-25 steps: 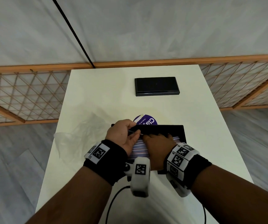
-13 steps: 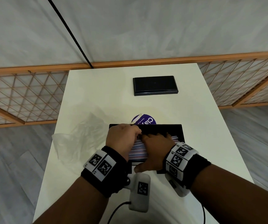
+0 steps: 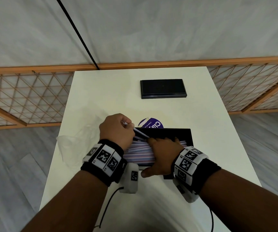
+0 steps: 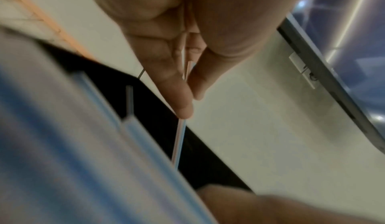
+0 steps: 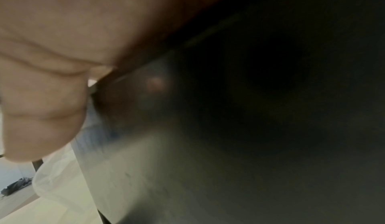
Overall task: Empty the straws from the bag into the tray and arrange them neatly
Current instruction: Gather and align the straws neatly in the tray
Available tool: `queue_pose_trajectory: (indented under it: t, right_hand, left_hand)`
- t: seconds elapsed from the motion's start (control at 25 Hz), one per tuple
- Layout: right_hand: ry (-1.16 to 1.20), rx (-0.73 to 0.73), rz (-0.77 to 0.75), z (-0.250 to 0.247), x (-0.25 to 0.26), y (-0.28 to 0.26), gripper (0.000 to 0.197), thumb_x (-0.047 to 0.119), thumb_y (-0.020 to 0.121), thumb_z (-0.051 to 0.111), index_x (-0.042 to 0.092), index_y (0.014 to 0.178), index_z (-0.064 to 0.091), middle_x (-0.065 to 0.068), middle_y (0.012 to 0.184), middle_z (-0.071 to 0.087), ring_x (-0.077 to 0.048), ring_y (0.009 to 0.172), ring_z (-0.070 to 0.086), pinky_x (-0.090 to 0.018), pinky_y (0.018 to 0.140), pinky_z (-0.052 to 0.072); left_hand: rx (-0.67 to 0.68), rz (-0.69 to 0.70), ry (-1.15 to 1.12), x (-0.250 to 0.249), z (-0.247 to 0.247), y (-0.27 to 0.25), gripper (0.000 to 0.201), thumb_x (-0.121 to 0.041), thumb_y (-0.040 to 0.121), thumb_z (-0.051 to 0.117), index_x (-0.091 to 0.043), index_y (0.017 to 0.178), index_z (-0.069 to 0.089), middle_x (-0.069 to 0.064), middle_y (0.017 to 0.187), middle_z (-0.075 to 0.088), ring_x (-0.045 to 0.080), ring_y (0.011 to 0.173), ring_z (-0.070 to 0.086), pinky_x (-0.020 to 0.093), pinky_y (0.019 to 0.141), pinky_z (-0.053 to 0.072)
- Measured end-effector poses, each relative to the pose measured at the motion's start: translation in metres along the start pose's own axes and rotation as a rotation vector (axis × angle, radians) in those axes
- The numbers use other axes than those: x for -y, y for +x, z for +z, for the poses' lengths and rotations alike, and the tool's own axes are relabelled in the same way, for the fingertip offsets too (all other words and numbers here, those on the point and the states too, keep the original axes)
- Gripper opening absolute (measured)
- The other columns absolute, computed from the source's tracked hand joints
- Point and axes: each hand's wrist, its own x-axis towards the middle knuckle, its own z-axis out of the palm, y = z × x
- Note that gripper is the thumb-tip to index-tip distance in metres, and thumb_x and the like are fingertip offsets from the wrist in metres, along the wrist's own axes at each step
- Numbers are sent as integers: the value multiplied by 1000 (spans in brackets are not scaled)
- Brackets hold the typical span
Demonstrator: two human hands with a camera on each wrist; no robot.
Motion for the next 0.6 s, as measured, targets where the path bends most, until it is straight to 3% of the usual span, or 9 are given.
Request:
queue_pose_trajectory:
  t: [0.08,0.16,0.28,0.44,0.6]
  right_hand:
    - [42,-10,16,0,0,0,113,84,52,67,21,137,28,-1,132,57,-31,121,53,-62,112,24]
    - [91,-32,14,1,-2,-1,115,82,51,69,22,137,22,-1,125,60,-31,117,56,-62,111,25]
    - [84,-27,-19,1,-2,-3,119,85,51,64,32,143,14,2,131,58,-31,121,54,-66,111,21]
    - [38,6,23,-2,1,-2,113,92,47,56,45,142,17,1,135,50,-32,125,48,-66,110,21]
    - [16,16,36,-4,7,-1,114,96,41,55,41,137,29,6,134,46,-31,122,49,-62,106,29]
  left_hand:
    - [8,-7,-4,4,-13,-1,10,-22,82,73,-23,72,71,-5,73,74,19,69,75,41,76,62]
    - [41,-37,-36,9,-28,-5,13,-18,83,75,-21,71,72,-1,70,74,19,60,74,36,62,61]
    - [58,-132,-179,9,-48,-15,10,-6,87,73,-9,77,72,10,73,73,14,45,66,24,40,46]
    - [84,-190,-274,11,-58,-16,7,-4,89,70,-5,82,72,13,79,76,14,45,63,23,40,44]
    - [263,-149,-95,15,-48,-20,10,-6,90,67,-9,83,73,11,78,77,13,48,67,20,39,43]
